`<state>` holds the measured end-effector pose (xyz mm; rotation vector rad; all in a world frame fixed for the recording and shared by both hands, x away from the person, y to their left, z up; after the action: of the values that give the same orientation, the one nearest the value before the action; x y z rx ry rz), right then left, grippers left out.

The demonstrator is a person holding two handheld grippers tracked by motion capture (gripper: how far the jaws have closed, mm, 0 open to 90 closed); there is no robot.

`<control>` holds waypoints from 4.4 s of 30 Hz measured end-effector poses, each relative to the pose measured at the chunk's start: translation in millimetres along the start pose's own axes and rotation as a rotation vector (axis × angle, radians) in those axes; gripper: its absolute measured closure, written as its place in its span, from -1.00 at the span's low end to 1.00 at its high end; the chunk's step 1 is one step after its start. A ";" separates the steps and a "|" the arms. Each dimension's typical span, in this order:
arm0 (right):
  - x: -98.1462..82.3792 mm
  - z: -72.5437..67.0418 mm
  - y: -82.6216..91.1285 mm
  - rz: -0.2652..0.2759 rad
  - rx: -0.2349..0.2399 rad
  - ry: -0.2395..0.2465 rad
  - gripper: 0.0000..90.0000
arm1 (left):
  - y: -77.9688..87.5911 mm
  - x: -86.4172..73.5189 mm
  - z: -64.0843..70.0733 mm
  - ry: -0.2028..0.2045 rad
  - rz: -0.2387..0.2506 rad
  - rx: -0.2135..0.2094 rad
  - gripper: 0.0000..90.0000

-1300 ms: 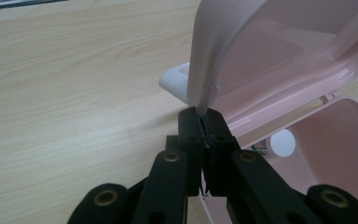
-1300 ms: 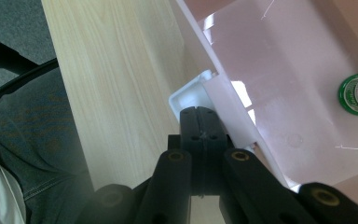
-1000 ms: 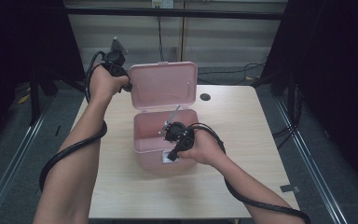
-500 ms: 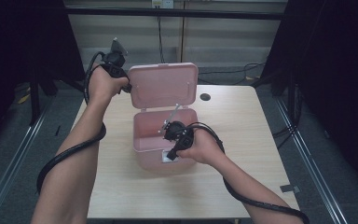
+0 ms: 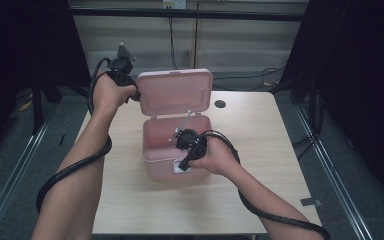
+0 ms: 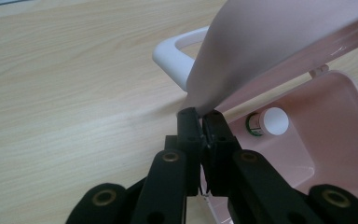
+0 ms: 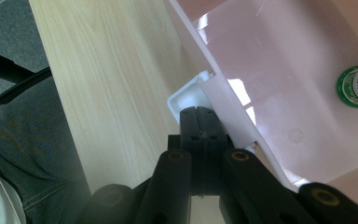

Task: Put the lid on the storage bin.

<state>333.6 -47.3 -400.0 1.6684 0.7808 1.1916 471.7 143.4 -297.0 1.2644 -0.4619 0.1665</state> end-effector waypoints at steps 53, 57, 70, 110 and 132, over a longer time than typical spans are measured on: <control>3.1 7.1 -1.4 0.019 0.012 -0.004 1.00 | -11.7 13.3 -2.2 -0.020 0.049 0.004 0.84; 3.2 7.2 -1.4 0.019 0.012 -0.007 1.00 | -8.8 8.8 0.0 -0.031 0.036 0.014 0.86; 4.9 6.3 -1.9 0.011 0.001 -0.015 1.00 | -3.5 -4.7 2.3 -0.039 0.052 0.002 0.87; 2.6 5.2 -2.1 0.041 -0.001 -0.025 1.00 | 2.5 -30.4 -12.0 -0.027 0.064 -0.035 0.85; 0.9 7.3 -1.9 0.055 0.018 -0.009 1.00 | 24.7 19.5 -4.3 -0.029 0.093 -0.082 0.89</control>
<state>340.8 -48.0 -402.3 1.7191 0.7462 1.2170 481.0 152.4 -268.1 1.1673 -0.5475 0.2058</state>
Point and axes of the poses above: each handheld gripper's, and its own axes: y roughly backward along the jaws, x roughly out of its top, z roughly to its right, the point moved 3 cm from there along -y, roughly forward along the jaws, and after that the axes turned 10 degrees about y, right-handed, at the moved point
